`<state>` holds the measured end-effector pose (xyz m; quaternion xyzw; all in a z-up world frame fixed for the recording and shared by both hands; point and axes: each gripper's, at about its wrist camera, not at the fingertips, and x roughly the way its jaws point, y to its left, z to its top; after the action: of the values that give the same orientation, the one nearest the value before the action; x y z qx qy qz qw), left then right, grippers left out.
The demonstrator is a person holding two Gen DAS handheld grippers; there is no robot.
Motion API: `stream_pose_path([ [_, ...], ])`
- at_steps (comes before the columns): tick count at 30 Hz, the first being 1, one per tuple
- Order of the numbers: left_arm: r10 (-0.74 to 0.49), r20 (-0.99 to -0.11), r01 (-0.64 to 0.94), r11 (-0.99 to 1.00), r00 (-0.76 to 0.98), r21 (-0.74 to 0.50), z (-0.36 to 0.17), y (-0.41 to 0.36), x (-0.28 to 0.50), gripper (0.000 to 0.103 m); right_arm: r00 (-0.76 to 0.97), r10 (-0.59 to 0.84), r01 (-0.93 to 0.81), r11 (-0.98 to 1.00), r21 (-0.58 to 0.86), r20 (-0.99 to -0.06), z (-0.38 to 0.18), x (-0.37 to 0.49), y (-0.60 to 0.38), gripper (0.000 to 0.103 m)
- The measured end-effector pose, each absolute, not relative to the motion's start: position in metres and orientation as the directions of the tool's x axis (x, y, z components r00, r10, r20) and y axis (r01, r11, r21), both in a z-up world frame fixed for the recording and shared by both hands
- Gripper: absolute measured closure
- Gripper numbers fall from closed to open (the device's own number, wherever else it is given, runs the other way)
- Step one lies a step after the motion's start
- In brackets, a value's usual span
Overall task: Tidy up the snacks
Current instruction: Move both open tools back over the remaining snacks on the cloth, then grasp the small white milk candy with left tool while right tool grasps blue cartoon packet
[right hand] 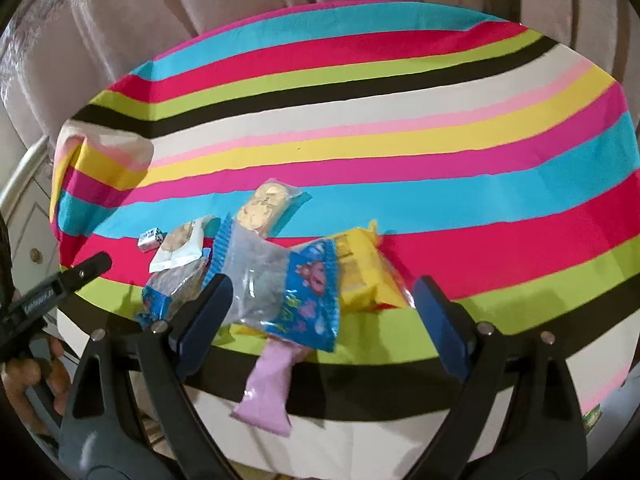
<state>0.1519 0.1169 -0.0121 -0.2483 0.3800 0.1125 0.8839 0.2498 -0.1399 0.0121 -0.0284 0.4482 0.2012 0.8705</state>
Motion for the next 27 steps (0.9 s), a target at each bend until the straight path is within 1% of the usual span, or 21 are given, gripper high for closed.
stream_pose_path([
  [4,-0.008,-0.751,-0.396,0.846,0.661,-0.357,-0.025,0.126,0.175,0.048,0.518,0.302,-0.399,0.913,0.086,-0.801,0.005,0.251,-0.124,0.010],
  [13,0.013,-0.788,-0.396,0.870,0.615,-0.295,-0.046,0.127,0.209,0.050,0.513,0.296,-0.422,0.904,0.063,-0.806,-0.004,0.253,-0.112,0.010],
  [16,0.051,-0.795,-0.398,0.884,0.604,-0.246,-0.046,0.126,0.215,0.055,0.505,0.295,-0.439,0.897,0.053,-0.811,-0.005,0.250,-0.107,0.010],
  [18,0.081,-0.801,-0.396,0.895,0.593,-0.203,-0.047,0.123,0.218,0.059,0.494,0.301,-0.449,0.892,0.056,-0.816,-0.007,0.250,-0.105,0.010],
  [19,0.108,-0.805,-0.396,0.903,0.584,-0.167,-0.047,0.120,0.219,0.065,0.490,0.303,-0.452,0.890,0.059,-0.817,-0.008,0.250,-0.104,0.010],
  [20,0.121,-0.803,-0.395,0.906,0.583,-0.150,-0.047,0.119,0.218,0.066,0.491,0.302,-0.455,0.889,0.056,-0.817,-0.008,0.249,-0.104,0.010],
  [21,0.122,-0.801,-0.393,0.907,0.585,-0.149,-0.047,0.118,0.218,0.066,0.493,0.305,-0.458,0.887,0.055,-0.815,-0.007,0.249,-0.103,0.013],
  [22,0.125,-0.799,-0.391,0.908,0.588,-0.147,-0.047,0.118,0.217,0.066,0.493,0.312,-0.464,0.884,0.058,-0.812,-0.007,0.248,-0.103,0.018],
  [23,0.126,-0.798,-0.391,0.909,0.589,-0.145,-0.047,0.118,0.216,0.066,0.493,0.320,-0.472,0.880,0.061,-0.809,-0.006,0.247,-0.101,0.021],
  [26,0.116,-0.793,-0.392,0.906,0.597,-0.162,-0.046,0.117,0.211,0.067,0.481,0.345,-0.498,0.864,0.073,-0.806,-0.005,0.243,-0.098,0.034],
  [27,0.112,-0.791,-0.393,0.903,0.601,-0.171,-0.046,0.117,0.209,0.067,0.474,0.357,-0.507,0.858,0.083,-0.805,-0.005,0.242,-0.097,0.044],
])
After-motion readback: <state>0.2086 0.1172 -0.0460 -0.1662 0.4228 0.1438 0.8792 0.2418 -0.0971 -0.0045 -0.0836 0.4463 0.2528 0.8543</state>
